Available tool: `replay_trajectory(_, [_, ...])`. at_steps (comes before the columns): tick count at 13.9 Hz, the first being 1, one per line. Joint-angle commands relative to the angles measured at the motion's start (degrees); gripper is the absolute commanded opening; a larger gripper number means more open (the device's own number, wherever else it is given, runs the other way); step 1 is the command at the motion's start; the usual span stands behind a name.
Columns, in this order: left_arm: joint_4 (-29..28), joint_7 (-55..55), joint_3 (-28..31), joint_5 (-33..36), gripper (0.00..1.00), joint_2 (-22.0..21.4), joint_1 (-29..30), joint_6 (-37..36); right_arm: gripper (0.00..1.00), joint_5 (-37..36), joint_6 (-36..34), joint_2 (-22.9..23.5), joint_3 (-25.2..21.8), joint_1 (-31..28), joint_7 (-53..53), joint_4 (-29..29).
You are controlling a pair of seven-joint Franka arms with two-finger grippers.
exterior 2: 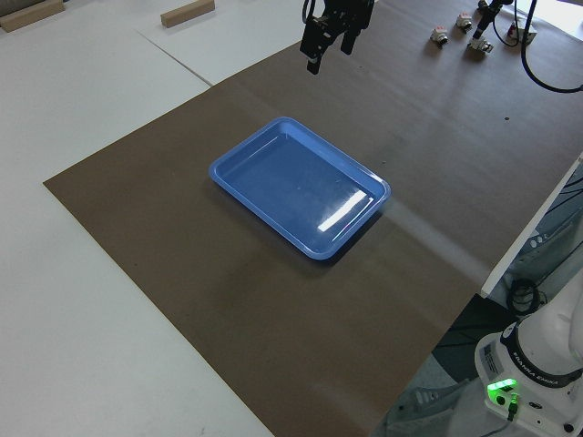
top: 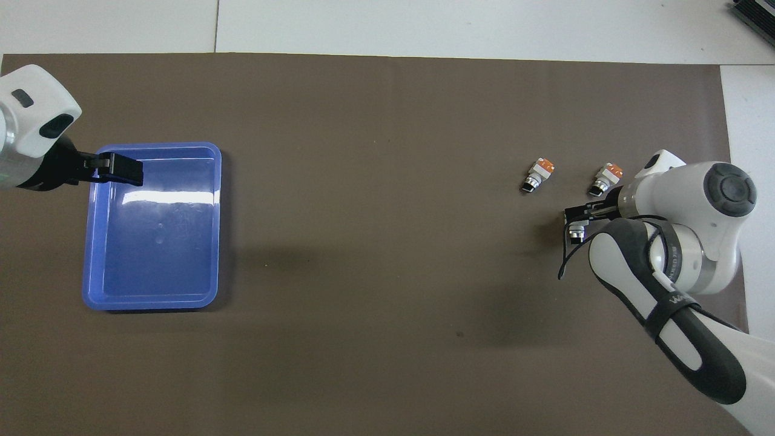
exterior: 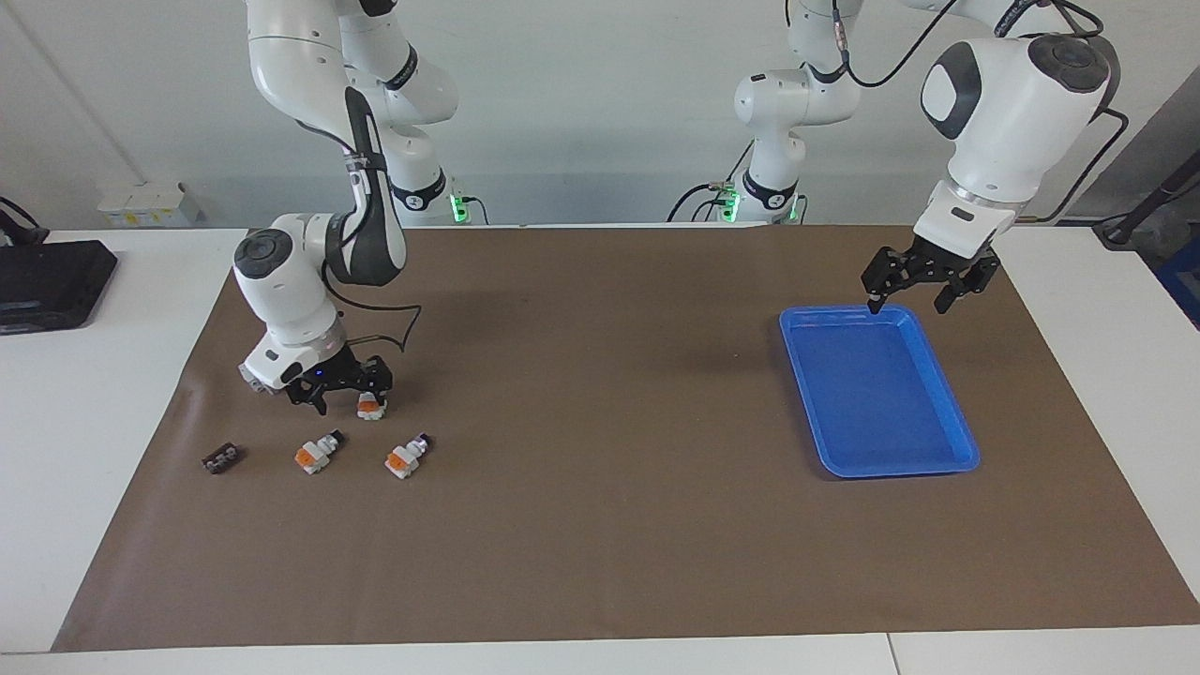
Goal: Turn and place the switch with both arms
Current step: 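Lower the right gripper onto the orange-topped switch and grasp it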
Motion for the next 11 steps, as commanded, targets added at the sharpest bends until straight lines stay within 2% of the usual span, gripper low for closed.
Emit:
replay_trajectory(1, [-1.99,0.13,-0.13,-0.78,1.00,-1.86,0.55,0.32,1.00,5.83,0.63,-0.62,0.41,0.13,-1.32,0.03])
replay_trajectory(5, [-1.99,0.13,-0.13,-0.78,1.00,-1.86,0.55,0.32,1.00,6.03,1.34,-0.54,0.32,1.19,-2.28,-1.82])
replay_trajectory(10, [-1.99,0.13,-0.13,-0.78,1.00,-1.86,0.55,0.32,0.91,5.85,5.20,1.92,0.24,1.10,-3.34,-2.34])
replay_trajectory(11, [-1.99,0.13,-0.13,-0.78,1.00,-1.86,0.46,0.32,0.86,5.85,5.20,2.19,0.24,1.19,-3.16,-2.43])
